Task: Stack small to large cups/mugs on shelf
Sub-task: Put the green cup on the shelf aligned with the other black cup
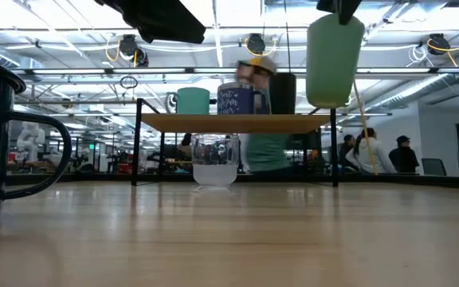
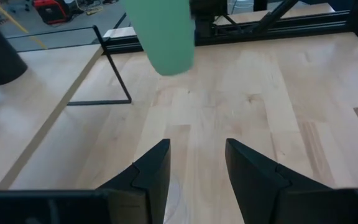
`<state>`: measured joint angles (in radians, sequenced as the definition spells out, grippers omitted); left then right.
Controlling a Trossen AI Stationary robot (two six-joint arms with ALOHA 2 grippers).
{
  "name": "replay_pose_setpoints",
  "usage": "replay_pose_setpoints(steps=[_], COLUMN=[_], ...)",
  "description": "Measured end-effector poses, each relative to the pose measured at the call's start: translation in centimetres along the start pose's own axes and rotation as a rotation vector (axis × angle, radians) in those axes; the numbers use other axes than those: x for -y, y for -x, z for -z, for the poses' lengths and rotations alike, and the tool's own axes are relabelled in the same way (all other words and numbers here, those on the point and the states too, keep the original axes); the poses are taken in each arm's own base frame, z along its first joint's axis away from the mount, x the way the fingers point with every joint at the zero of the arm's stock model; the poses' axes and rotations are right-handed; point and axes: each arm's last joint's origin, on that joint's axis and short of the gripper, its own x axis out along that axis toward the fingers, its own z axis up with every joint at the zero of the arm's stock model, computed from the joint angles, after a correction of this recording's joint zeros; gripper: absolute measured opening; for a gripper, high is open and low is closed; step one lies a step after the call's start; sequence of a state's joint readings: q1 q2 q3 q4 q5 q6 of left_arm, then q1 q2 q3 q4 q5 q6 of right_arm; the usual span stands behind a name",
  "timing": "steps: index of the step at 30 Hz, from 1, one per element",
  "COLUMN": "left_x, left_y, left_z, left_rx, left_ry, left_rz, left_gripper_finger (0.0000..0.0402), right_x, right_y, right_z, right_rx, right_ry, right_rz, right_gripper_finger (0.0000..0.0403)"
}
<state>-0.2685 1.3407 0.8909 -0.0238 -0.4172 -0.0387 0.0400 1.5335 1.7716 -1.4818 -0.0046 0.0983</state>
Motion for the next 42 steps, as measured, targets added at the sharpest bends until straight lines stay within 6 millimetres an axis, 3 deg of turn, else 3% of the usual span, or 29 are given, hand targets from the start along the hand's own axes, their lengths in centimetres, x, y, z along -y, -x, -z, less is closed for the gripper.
replay_pose_setpoints(steps=[3, 9, 18, 33, 42], left_x=[-0.2, -0.7, -0.7, -0.7, -0.7], left_y=[-0.1, -0.3, -0.3, -0.3, -0.3], left_z=[-0.1, -0.2, -0.2, -0.2, -0.2], left_rx=[0.007, 0.015, 0.014, 0.013, 0.013], left_ry=[0.008, 0.016, 0.016, 0.015, 0.015], left_rz=[-0.008, -0.016, -0.001, 0.0, 0.0], left_gripper_finger=[0.0157, 0.0157, 0.0157, 0.0157, 0.0157], right_x=[1.3, 3.4, 6.7, 12.1, 13.5], right_y=[0.9, 2.0, 1.9, 2.0, 2.2], right_z=[-0.5, -3.0, -5.3, -4.4, -3.9], right_rx=[-0.044, 0.028, 0.056, 0.037, 0.029], right_ry=[-0.018, 0.01, 0.055, 0.025, 0.015], right_rz=[0.016, 0.03, 0.065, 0.12, 0.145], right_gripper_finger=[0.0001, 0.0002, 0.0004, 0.0005, 0.0005])
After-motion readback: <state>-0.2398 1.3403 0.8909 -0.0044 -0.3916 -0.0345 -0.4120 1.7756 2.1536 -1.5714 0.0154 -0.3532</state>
